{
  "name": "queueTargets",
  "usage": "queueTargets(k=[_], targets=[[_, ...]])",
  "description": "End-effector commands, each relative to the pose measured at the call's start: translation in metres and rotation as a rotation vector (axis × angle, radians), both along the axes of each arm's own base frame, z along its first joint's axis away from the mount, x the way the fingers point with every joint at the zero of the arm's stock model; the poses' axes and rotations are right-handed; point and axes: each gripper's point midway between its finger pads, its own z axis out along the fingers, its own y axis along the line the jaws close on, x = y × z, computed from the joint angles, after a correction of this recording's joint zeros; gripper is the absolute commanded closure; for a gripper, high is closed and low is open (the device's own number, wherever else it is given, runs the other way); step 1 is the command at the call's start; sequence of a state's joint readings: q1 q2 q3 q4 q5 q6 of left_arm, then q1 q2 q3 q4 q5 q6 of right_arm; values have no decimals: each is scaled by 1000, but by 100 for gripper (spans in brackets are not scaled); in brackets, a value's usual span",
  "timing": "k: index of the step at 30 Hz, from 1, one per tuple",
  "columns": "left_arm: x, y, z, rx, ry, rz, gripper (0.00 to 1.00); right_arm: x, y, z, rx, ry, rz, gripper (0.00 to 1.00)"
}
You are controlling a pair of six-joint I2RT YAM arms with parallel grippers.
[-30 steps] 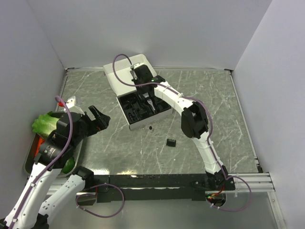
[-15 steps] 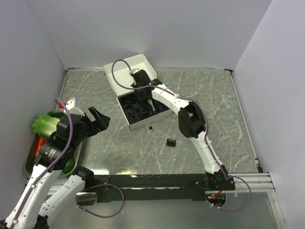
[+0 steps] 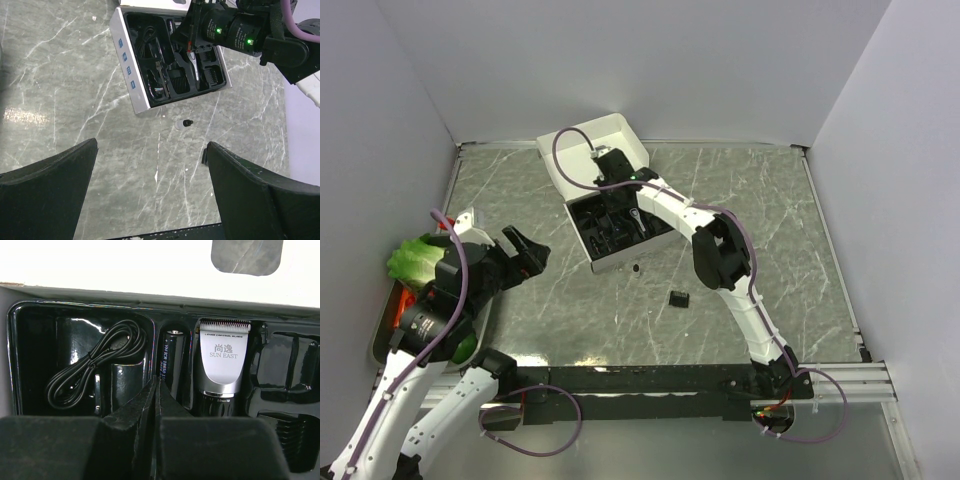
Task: Sort the hair-cutting tools
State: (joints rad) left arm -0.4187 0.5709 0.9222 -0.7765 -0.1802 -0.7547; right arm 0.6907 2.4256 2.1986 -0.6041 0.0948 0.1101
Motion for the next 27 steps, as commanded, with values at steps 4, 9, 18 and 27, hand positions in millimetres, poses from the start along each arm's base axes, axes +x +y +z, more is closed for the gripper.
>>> queueTargets(k=[4, 9, 18, 27], targets=[[-3, -1, 9, -28, -21, 0, 3, -2, 4, 60, 19, -103, 7, 89], [-3, 0, 13, -23, -27, 2, 3, 4, 6, 78, 35, -154, -4, 84], [0, 1, 15, -10, -28, 3, 3, 20, 8, 70, 25, -196, -41, 78], [5, -1, 14, 4, -23, -3, 3, 31, 9, 68, 28, -226, -55, 78]])
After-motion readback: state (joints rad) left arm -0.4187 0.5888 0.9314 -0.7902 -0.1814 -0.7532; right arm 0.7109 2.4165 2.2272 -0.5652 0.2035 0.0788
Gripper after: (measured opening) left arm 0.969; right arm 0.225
